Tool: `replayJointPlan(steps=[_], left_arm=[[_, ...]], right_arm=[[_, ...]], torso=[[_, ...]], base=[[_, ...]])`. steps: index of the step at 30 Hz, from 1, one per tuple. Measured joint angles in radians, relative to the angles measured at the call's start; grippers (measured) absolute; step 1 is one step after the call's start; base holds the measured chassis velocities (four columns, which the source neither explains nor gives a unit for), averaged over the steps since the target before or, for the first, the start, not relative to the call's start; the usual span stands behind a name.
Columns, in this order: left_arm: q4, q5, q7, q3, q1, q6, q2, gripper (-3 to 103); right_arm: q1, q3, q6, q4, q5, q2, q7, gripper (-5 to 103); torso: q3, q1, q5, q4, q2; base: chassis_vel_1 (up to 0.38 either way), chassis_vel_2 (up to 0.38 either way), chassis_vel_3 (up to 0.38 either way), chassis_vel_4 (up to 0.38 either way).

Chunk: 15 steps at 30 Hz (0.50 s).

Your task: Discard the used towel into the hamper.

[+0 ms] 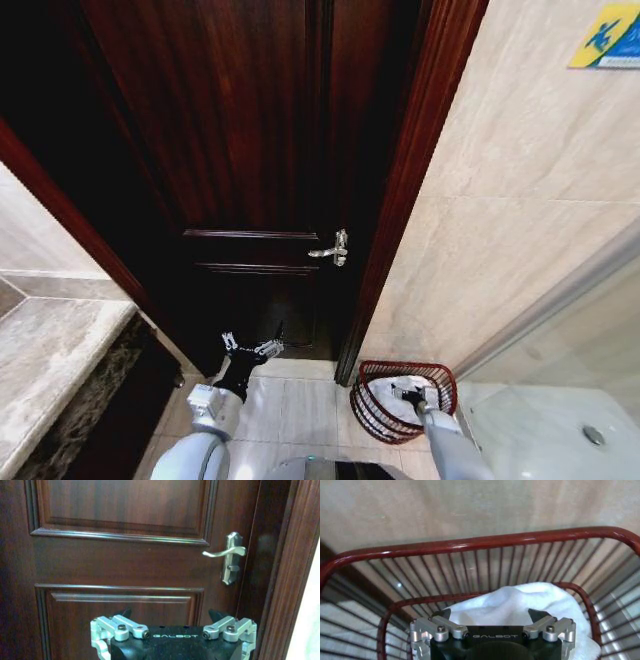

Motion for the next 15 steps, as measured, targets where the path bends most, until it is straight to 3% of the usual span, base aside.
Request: replayJointPlan(steps=[4, 6, 10, 12, 13, 15], left_arm=[[0.000, 0.000, 0.000, 0.000, 0.000, 0.000, 0.000, 100], [0.000, 0.000, 0.000, 0.000, 0.000, 0.000, 0.000, 100], [0.000, 0.000, 0.000, 0.000, 0.000, 0.000, 0.000, 100], [0.000, 0.000, 0.000, 0.000, 0.000, 0.000, 0.000, 100], [0.000, 0.000, 0.000, 0.000, 0.000, 0.000, 0.000, 100], [0.000, 0.000, 0.000, 0.000, 0.000, 0.000, 0.000, 100]], right_arm=[[-0.022, -0.004, -0.014, 0.049, 0.064, -0.008, 0.010, 100], [-0.077, -0.012, -0.027, 0.177, 0.137, -0.012, -0.018, 100], [-0.142, -0.013, -0.017, 0.299, 0.165, -0.009, -0.022, 100], [-0.239, -0.008, 0.011, 0.457, 0.174, 0.002, -0.003, 100], [-0.239, -0.008, 0.011, 0.457, 0.174, 0.002, -0.003, 100], [-0.337, 0.007, 0.084, 0.607, 0.139, 0.020, 0.019, 100]], torso=[[0.000, 0.000, 0.0003, -0.0002, 0.000], [0.000, 0.000, -0.0001, 0.0003, 0.000], [0.000, 0.000, 0.0003, -0.0001, 0.000], [0.000, 0.000, 0.0003, 0.0000, 0.000], [0.000, 0.000, 0.0003, 0.0000, 0.000], [0.000, 0.000, -0.0002, -0.0001, 0.000]], base=[[0.000, 0.000, 0.000, 0.000], [0.000, 0.000, 0.000, 0.000], [0.000, 0.000, 0.000, 0.000], [0.000, 0.000, 0.000, 0.000], [0.000, 0.000, 0.000, 0.000], [0.000, 0.000, 0.000, 0.000]])
